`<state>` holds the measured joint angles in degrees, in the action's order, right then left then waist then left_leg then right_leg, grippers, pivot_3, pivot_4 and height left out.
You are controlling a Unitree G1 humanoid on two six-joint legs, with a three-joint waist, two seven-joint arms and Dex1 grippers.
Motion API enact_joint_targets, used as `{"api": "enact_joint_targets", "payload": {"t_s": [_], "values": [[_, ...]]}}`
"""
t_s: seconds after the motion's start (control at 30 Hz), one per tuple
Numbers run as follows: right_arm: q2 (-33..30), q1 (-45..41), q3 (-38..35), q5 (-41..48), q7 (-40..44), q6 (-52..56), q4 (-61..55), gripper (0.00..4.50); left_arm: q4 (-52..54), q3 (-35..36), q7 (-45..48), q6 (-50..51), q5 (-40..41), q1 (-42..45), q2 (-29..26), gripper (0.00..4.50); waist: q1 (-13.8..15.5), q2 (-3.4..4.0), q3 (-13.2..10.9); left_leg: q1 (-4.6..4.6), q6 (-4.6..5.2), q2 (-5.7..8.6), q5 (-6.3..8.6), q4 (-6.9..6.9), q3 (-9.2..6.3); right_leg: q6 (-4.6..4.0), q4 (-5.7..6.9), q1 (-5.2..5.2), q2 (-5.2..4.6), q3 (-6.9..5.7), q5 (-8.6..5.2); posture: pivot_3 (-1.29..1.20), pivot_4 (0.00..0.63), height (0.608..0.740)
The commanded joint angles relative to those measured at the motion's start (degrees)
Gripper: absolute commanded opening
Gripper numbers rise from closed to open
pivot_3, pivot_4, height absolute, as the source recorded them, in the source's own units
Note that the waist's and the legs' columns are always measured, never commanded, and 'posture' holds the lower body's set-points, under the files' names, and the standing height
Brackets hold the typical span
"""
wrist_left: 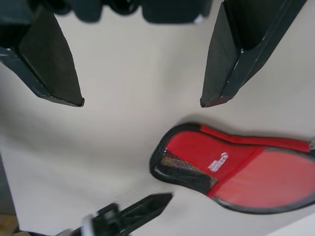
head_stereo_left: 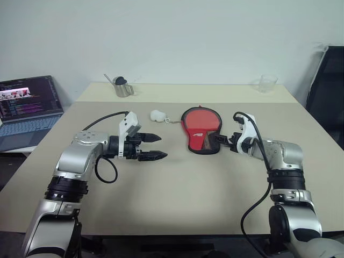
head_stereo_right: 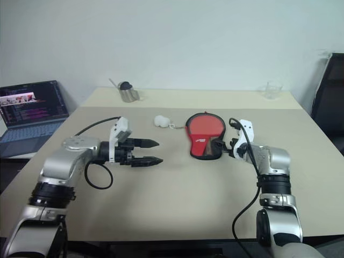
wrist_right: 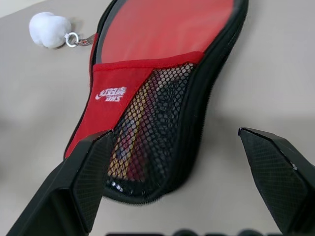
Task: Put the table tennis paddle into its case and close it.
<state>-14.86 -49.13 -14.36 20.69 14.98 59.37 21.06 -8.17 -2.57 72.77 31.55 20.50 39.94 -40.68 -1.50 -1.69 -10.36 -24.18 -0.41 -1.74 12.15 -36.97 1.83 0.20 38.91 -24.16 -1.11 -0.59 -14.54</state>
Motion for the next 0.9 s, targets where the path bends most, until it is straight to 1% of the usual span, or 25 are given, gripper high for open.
{"api": "enact_joint_targets", "payload": {"t_s": [0.03,0.2,0.43,0.63,0.73,0.77,0.9], "values": [[-0.3,-1.27,0.39,-1.05,0.58,-4.37,4.71,4.46,4.53,2.52,-1.18,1.75,2.12,-0.72,-1.53,4.14,-0.2,0.0,0.0,0.0,0.0,-0.01,0.0,0.0,0.01,0.0,0.0,0.0,0.01,0.01,0.0,0.0,0.15,0.74],[0.52,-2.64,-0.08,-0.81,0.99,-6.64,9.48,4.46,6.21,2.98,-3.98,3.43,2.42,-1.8,-1.95,4.14,-0.5,0.0,0.0,0.1,0.0,-0.05,0.0,0.01,0.03,0.04,0.06,0.02,0.06,0.05,-0.03,0.0,0.15,0.74],[2.37,-4.54,0.24,0.08,1.71,-5.91,8.75,4.46,6.75,3.12,-5.74,3.91,2.91,-2.27,-2.64,4.14,-0.55,0.0,0.0,0.16,0.02,-0.11,-0.01,0.03,0.04,0.11,0.08,0.02,0.11,0.07,-0.07,0.0,0.15,0.74],[3.89,-4.31,0.69,0.66,1.87,-4.67,7.15,4.46,6.73,2.83,-6.32,3.99,3.05,-2.47,-2.54,4.14,-0.43,0.0,0.0,0.12,0.02,-0.06,-0.01,0.03,0.06,0.09,0.04,0.02,0.05,0.09,-0.06,0.0,0.15,0.74],[5.07,-3.68,1.15,0.55,1.4,-4.51,6.68,3.86,6.62,2.65,-6.43,3.89,2.94,-2.36,-2.3,4.14,-0.43,0.0,0.0,0.12,0.02,-0.09,-0.01,0.04,0.04,0.09,0.06,0.0,0.07,0.06,-0.06,0.0,0.15,0.74],[5.4,-3.49,1.32,0.5,1.21,-4.55,6.65,3.58,6.54,2.55,-6.47,3.83,2.87,-2.25,-2.2,4.14,-0.43,0.0,0.0,0.12,0.02,-0.09,-0.01,0.04,0.03,0.09,0.06,0.0,0.07,0.06,-0.06,0.0,0.15,0.74],[5.84,-3.16,1.96,0.19,1.01,-4.95,6.77,2.12,6.19,2.26,-6.62,3.59,2.69,-1.68,-1.89,4.14,-0.46,0.0,0.0,0.12,0.02,-0.08,-0.01,0.03,0.05,0.09,0.06,0.01,0.06,0.08,-0.06,0.0,0.15,0.74]]}}
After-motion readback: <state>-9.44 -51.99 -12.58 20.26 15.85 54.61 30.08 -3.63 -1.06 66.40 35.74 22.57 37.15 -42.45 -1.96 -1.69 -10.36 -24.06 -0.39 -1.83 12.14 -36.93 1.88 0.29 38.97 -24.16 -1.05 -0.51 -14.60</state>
